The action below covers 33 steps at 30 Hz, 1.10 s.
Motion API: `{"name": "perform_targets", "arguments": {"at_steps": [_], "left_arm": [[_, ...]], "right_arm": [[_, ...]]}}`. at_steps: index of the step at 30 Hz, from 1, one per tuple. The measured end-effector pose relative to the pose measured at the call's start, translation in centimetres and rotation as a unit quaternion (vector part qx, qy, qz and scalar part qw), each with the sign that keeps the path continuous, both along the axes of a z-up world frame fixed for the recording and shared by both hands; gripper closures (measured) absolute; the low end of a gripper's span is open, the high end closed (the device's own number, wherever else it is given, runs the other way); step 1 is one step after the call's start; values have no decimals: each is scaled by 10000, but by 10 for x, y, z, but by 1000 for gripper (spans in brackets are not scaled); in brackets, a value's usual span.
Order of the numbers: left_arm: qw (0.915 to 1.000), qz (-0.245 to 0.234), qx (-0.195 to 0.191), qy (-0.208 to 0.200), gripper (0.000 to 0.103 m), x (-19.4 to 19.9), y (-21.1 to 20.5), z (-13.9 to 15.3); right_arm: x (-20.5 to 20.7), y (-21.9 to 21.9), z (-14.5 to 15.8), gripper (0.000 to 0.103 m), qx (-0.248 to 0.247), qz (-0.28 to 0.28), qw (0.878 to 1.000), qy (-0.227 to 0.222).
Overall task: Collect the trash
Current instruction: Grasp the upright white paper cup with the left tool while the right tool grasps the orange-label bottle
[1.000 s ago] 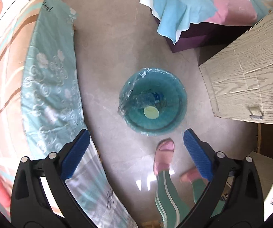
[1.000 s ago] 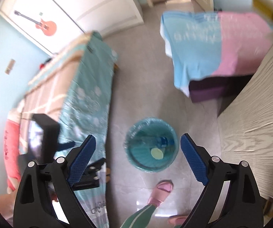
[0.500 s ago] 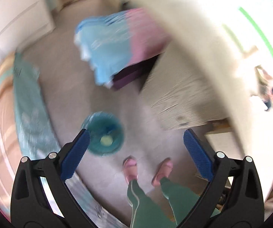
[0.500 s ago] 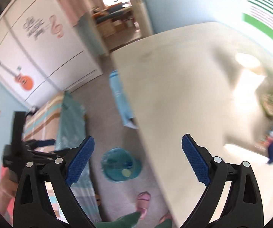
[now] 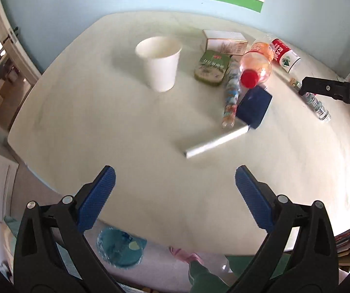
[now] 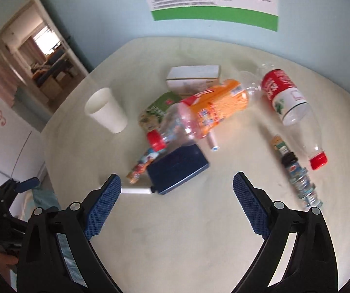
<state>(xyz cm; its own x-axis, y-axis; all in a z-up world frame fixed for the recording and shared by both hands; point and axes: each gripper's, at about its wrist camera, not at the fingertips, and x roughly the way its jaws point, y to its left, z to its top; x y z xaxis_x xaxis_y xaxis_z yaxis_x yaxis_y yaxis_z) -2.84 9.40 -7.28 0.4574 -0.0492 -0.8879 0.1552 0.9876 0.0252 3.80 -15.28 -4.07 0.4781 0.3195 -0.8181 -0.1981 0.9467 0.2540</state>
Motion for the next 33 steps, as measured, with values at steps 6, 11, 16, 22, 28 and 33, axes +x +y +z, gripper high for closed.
{"name": "perform_targets", "arguments": {"at_steps": [6, 11, 16, 22, 28, 33], "left_arm": [[9992, 273, 247, -170, 7, 77, -22, 10], [9982, 496, 326, 36, 7, 126, -8, -2], [9975, 509, 439, 215, 7, 161, -2, -19], [9963, 586, 477, 410, 7, 195, 2, -41], [9980, 368, 354, 363, 10, 211, 3, -49], [9979, 222, 125, 599, 37, 219, 12, -58]], "right_arm": [[45, -35, -3, 11, 98, -220, 9995, 226], [83, -34, -15, 11, 157, -196, 9986, 464], [121, -29, -32, 11, 338, -287, 9957, 819], [152, -23, -53, 9, 531, -483, 9903, 1187], [169, -20, -73, 9, 681, -581, 9850, 1472], [179, -8, -77, 24, 567, -255, 9865, 1515]]}}
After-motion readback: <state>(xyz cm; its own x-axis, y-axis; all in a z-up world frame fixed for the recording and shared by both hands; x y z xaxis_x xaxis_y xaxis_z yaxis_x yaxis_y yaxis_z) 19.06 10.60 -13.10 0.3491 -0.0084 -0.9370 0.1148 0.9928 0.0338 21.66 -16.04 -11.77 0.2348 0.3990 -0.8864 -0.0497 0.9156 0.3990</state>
